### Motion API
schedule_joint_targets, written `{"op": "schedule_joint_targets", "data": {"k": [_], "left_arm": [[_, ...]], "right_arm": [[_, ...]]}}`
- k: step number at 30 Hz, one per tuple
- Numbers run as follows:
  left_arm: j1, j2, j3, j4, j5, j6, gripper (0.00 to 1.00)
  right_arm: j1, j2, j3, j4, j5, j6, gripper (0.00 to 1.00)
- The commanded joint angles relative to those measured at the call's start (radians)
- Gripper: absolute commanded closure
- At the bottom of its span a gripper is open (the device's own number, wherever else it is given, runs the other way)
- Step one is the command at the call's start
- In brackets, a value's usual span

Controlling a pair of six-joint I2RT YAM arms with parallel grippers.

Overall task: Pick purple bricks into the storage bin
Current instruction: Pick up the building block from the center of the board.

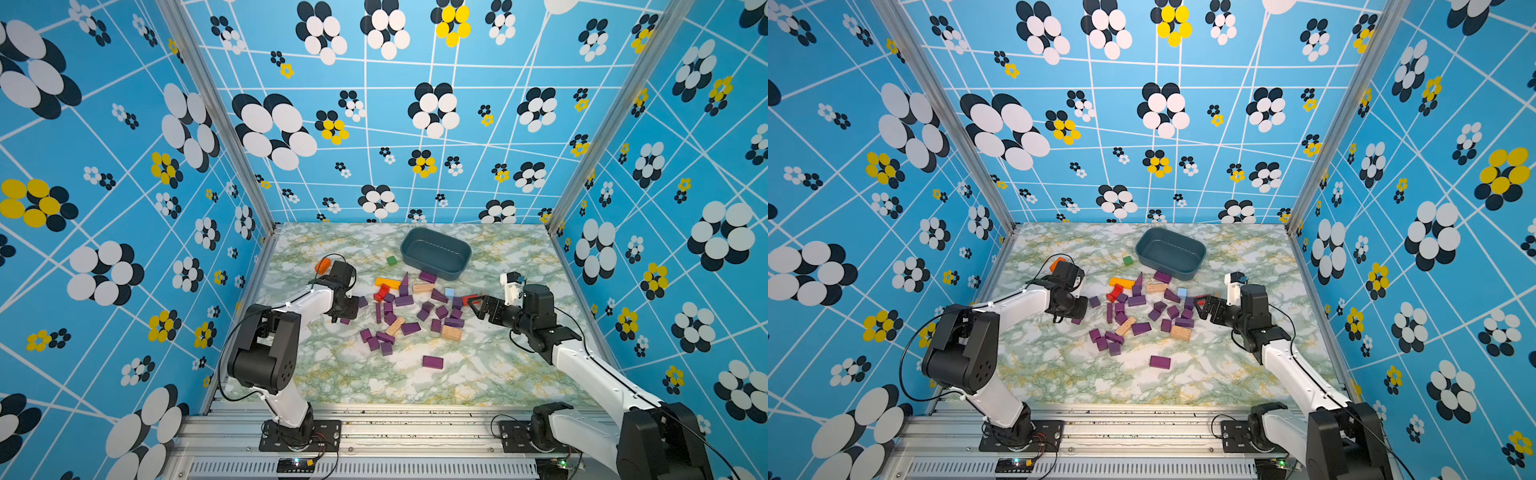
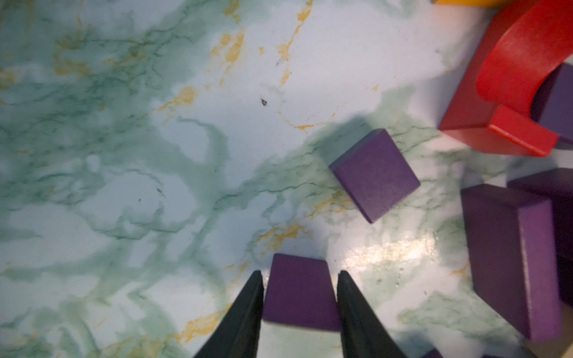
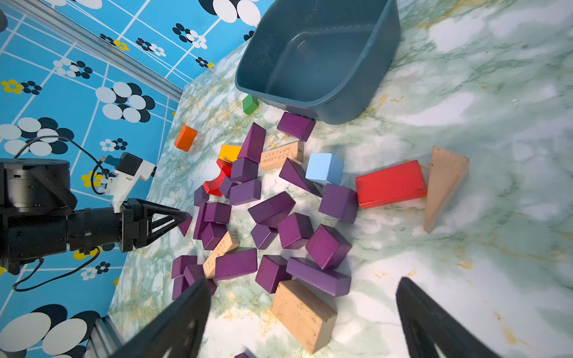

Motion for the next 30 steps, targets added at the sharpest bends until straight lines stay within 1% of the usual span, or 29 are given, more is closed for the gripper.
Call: {"op": "schedule_joint_targets", "data": {"k": [1, 3, 7, 9, 11, 17, 21, 24, 27, 30], "left_arm": [[0.006, -0.006, -0.015, -0.035, -0.003, -0.015, 0.58], [0.005, -0.006, -0.016, -0.041, -0.003, -0.016, 0.58], [0.005, -0.009, -0.019, -0.043, -0.008, -0.019, 0.70], [0.005, -0.016, -0.025, -0.039, -0.004, -0.024, 0.74], [0.001, -0.032, -0.030, -0.036, 0.005, -0.025, 0.76], [-0.053, -0.108, -0.019, -0.042, -0.021, -0.029, 0.76], [-0.108, -0.172, 0.022, -0.033, -0.017, -0.054, 0.77], [-0.151, -0.205, 0.071, 0.022, -0.002, -0.071, 0.78], [-0.197, -0.199, 0.134, 0.121, 0.027, -0.080, 0.77], [-0.244, -0.141, 0.217, 0.199, 0.020, -0.073, 0.77]], "right_arm": [[0.006, -0.012, -0.005, -0.026, 0.027, -0.007, 0.04], [0.005, -0.011, -0.006, -0.027, 0.031, -0.006, 0.04], [0.006, -0.004, -0.001, -0.025, 0.021, -0.001, 0.04], [0.006, -0.006, -0.002, -0.024, 0.013, 0.001, 0.04], [0.005, -0.011, -0.007, -0.024, 0.012, 0.002, 0.04], [0.006, -0.033, -0.026, -0.021, 0.034, 0.005, 0.04], [0.006, -0.041, -0.027, -0.044, 0.063, -0.003, 0.04], [0.006, -0.048, -0.036, -0.041, 0.056, 0.000, 0.03], [0.006, -0.049, -0.049, -0.034, 0.053, 0.008, 0.03], [0.006, -0.053, -0.059, -0.036, 0.052, 0.015, 0.03]]}}
